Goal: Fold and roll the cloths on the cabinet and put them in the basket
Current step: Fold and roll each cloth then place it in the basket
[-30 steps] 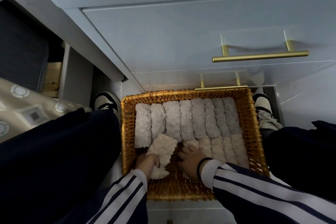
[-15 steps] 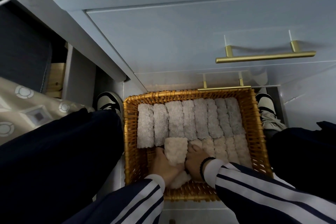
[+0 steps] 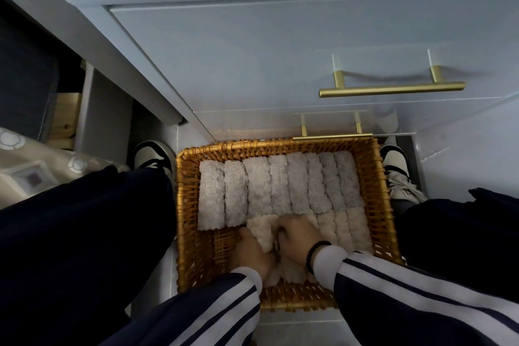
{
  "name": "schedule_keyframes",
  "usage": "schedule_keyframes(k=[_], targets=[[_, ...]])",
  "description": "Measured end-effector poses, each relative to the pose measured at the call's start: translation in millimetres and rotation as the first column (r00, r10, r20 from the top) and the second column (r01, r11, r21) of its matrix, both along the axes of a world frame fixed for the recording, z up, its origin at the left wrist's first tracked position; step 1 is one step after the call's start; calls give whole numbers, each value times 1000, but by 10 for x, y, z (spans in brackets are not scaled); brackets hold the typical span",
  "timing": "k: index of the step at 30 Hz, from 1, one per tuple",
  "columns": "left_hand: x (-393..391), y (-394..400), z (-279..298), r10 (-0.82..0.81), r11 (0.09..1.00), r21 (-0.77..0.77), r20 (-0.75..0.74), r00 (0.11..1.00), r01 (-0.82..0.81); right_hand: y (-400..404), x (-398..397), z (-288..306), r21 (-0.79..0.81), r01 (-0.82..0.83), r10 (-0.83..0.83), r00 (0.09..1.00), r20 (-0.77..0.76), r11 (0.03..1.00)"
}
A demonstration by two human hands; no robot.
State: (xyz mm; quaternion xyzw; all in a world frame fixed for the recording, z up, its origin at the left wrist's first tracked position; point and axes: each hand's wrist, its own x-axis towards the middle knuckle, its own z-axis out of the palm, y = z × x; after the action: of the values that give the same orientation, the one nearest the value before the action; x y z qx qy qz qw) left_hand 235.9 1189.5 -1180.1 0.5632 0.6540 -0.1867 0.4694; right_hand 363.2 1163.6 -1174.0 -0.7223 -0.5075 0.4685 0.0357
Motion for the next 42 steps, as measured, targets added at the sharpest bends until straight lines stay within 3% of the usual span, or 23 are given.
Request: schedule_keyframes(k=[4,11,17,20,22,25,29,32,37,42], targets=[[13,-78,-21,-4,998,-55,52,999,7,184,-22,-11,-149,83,-98,991,-90,985],[-10,-47,-60,-141,987,-73,47,989,144,374,-111,23,-390,133,-180,980,-88,911],[-76,-32,-88,-241,964,-74,155,958,255,305,-177,-74,-319,307,-336,941,-38,897],[-38,-24,-96,-372,924,-42,118,921,379,293,-165,-68,-305,332,-353,935,-17,893],[19,-48,-99,-358,931,-41,70,931,362,291,-159,-54,-314,342,-366,931,-16,885],[86,-48,-94,-382,924,20,-33,923,383,326,-127,-8,-369,295,-331,943,-36,881],[-12,173,-67,-421,879,-217,64,905,424,420,-38,92,-462,239,-329,936,-123,854],[-111,445,65,-286,900,-302,135,949,314,533,89,248,-474,187,-265,959,-103,861],[-16,723,503,-341,926,-144,84,936,350,722,343,657,-411,105,-90,994,57,906],[279,875,1040,-473,879,-29,69,878,476,831,488,1198,-368,75,-65,997,41,927]])
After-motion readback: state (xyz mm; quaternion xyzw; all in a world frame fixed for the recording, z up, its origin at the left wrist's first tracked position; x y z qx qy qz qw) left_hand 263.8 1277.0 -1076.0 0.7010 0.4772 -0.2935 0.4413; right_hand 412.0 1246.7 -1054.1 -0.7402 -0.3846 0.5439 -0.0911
